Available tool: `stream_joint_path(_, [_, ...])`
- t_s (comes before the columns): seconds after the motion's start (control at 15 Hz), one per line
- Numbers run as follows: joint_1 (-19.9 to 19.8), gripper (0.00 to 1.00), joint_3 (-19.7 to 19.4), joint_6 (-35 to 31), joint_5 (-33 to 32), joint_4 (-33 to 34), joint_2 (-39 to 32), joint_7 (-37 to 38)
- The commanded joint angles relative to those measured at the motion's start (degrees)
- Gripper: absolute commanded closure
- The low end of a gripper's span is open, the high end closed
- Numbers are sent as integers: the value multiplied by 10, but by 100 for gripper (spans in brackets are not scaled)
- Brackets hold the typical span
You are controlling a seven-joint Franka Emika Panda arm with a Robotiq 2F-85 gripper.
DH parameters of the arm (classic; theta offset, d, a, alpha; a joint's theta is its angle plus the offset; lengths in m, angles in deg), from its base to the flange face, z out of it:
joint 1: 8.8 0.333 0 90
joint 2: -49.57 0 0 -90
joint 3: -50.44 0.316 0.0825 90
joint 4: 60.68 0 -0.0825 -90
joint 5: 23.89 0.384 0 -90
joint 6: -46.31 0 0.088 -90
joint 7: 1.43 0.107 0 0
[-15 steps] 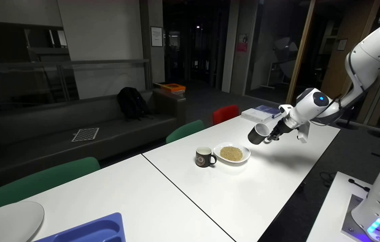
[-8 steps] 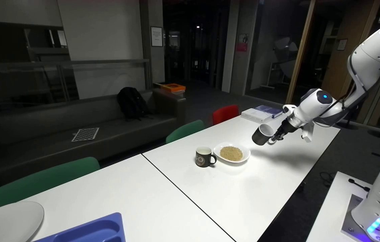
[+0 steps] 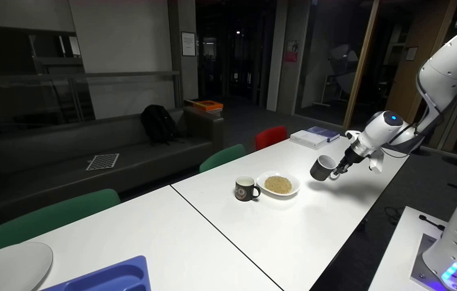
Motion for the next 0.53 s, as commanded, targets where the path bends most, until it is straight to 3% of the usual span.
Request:
stream_joint_path(0.0, [-6, 95, -19, -31, -1, 15, -22, -19])
stream_joint_path(0.07, [-45, 95, 7, -24, 84, -6, -21, -117])
stream_joint_path(0.13, [-49, 95, 9, -24, 108, -8, -28, -141])
stream_joint_path(0.2, [-17, 95, -19, -30, 63, 10, -43, -91])
stream_joint_path(0.27, [-18, 95, -21, -29, 75, 7, -48, -110])
stream_joint_path(0.33, [-59, 95, 10, -22, 159, -15, -44, -205])
stream_joint_path(0.4, [-21, 95, -22, -31, 100, 5, -59, -135])
stream_joint_path(0.47, [-22, 95, -22, -31, 112, 3, -63, -155])
